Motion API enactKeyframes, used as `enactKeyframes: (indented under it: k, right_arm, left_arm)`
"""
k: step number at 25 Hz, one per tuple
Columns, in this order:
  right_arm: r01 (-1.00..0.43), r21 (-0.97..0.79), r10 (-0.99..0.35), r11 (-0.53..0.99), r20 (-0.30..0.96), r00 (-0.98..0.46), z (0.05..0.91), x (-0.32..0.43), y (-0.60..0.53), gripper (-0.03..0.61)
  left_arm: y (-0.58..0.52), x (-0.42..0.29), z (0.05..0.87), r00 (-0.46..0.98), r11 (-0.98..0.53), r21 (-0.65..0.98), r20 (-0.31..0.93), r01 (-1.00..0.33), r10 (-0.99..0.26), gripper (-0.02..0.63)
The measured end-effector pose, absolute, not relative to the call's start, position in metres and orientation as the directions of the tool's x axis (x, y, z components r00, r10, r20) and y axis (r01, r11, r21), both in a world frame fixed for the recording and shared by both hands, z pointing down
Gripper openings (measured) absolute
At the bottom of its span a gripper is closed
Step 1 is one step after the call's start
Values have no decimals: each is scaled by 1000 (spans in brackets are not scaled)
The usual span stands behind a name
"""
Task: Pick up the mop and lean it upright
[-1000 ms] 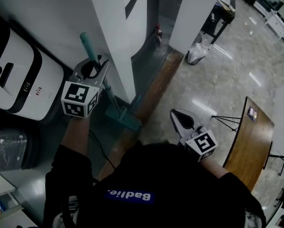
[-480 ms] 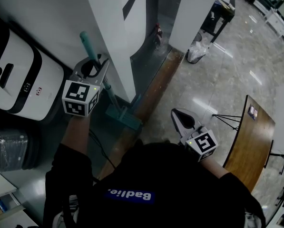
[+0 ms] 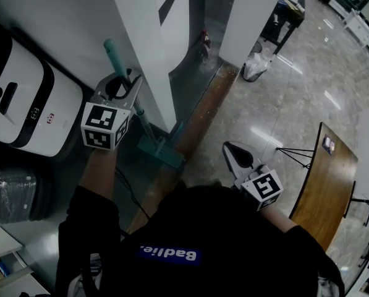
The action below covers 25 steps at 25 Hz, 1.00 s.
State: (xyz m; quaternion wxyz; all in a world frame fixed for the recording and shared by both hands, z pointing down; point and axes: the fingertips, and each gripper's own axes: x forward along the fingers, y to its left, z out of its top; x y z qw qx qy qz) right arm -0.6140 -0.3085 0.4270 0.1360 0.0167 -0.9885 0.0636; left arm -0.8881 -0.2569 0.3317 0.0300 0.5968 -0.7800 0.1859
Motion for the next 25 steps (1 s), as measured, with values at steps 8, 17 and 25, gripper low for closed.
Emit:
enactKeyframes:
  k: [8, 17, 25]
  right_arm:
    - [-58, -122, -23, 991, 272, -962, 428, -609, -310, 5]
    - [-59, -123, -24, 991, 270, -962, 427, -604, -311, 5]
    - [-54, -126, -19, 991, 268, -963, 425, -595, -313, 5]
  left_arm:
    - [-258, -887, 331, -287, 220, -255, 268, -942, -920, 149]
    - [-258, -885, 329, -298, 231, -254, 266, -939, -917, 158]
    - [-256, -881, 327, -319, 252, -257, 265, -933, -910, 176]
